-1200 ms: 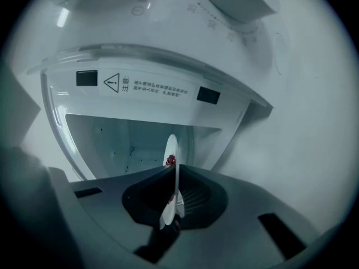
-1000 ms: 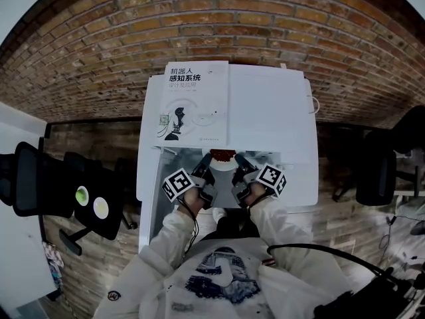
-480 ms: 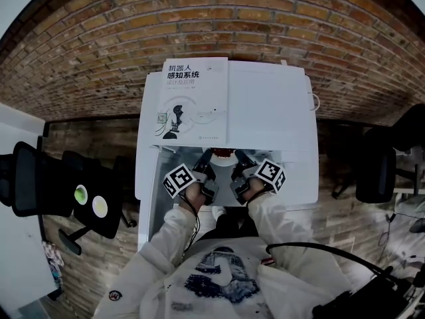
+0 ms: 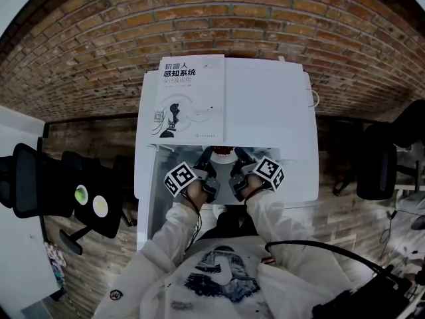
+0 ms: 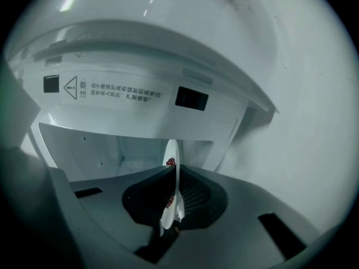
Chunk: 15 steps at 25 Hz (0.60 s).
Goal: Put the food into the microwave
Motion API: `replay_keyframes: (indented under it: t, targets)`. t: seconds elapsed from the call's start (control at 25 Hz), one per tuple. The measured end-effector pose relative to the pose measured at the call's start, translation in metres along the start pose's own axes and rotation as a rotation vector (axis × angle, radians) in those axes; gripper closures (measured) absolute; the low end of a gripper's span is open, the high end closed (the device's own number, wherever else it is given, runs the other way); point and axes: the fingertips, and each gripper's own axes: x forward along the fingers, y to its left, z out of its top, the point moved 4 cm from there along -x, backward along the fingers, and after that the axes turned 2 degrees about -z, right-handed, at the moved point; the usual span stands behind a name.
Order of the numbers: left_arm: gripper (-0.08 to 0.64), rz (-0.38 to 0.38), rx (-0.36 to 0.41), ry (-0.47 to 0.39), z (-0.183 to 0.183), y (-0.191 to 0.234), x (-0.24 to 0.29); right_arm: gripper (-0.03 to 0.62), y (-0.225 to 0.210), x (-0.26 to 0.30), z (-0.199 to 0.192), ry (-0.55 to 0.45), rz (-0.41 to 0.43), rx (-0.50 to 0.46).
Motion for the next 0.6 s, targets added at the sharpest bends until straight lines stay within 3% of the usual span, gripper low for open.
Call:
replay_keyframes:
  t: [0.4, 0.6]
  targets:
    - [0.523, 0.025, 0.009, -0.004, -0.0011, 0.0028, 0.0, 0.568, -0.0003, 0.0025, 0.0004, -0.022, -0.003, 0.005]
    - [0.523, 0.058, 0.072, 0.015, 0.0006, 0.0001, -0.0017, 0.568, -0.0001, 0.0044, 0.0002, -0.019, -0.002, 0.003]
